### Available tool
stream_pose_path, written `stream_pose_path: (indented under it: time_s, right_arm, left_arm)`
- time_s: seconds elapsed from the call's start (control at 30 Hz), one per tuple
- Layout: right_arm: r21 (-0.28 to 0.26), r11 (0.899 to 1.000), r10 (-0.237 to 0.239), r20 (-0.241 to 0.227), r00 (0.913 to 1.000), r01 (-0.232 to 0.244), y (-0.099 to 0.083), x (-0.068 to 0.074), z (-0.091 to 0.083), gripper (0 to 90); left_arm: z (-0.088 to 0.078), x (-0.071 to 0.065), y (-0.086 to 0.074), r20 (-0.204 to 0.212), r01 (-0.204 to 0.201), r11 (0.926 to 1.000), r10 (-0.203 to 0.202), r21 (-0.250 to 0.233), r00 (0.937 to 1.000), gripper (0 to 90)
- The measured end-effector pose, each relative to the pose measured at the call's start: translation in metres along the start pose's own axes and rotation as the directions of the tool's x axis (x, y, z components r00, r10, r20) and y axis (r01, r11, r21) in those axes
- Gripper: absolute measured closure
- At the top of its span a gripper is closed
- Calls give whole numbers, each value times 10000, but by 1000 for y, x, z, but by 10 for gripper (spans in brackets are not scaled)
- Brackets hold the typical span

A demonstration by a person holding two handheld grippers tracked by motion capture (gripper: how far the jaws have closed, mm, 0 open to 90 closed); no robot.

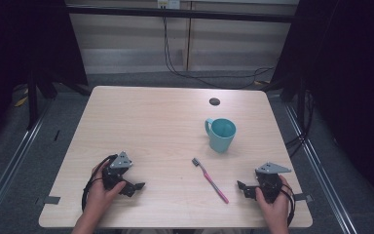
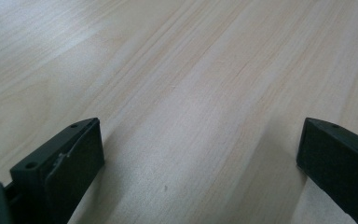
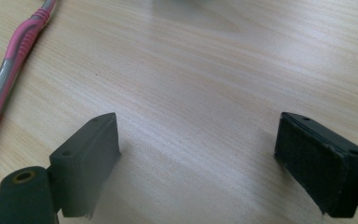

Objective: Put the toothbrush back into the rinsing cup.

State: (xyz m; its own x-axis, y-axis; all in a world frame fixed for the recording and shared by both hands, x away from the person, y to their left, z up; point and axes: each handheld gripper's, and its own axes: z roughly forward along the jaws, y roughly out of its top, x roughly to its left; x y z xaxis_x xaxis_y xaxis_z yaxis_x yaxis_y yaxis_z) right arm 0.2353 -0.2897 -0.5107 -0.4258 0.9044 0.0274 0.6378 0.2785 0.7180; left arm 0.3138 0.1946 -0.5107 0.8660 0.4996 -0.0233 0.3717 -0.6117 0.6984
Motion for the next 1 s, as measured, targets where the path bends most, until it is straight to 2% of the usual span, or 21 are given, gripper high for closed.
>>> stream_pose_path:
  time_s: [0.53,0.67,0.77,0.9,1.0]
  right_arm:
    - [46,10000,-44,-13,10000,44,1,0,0,132]
    - [628,9980,-27,-110,9999,34,8,-2,0,145]
    - [1090,9940,39,-353,9994,-1,17,-3,1,154]
    - [1235,9921,-166,-451,9988,220,31,2,1,174]
    - [1394,9887,-486,-482,9977,549,42,6,2,206]
  left_arm:
    - [0,0,0,-2,2,10000,-2,0,10000,3]
    - [0,0,0,-1,-1,10000,1,4,10000,2]
    - [0,0,0,0,2,10000,-2,2,10000,2]
    - [0,0,0,0,2,10000,-2,3,10000,2]
    - [0,0,0,-2,0,10000,0,0,10000,2]
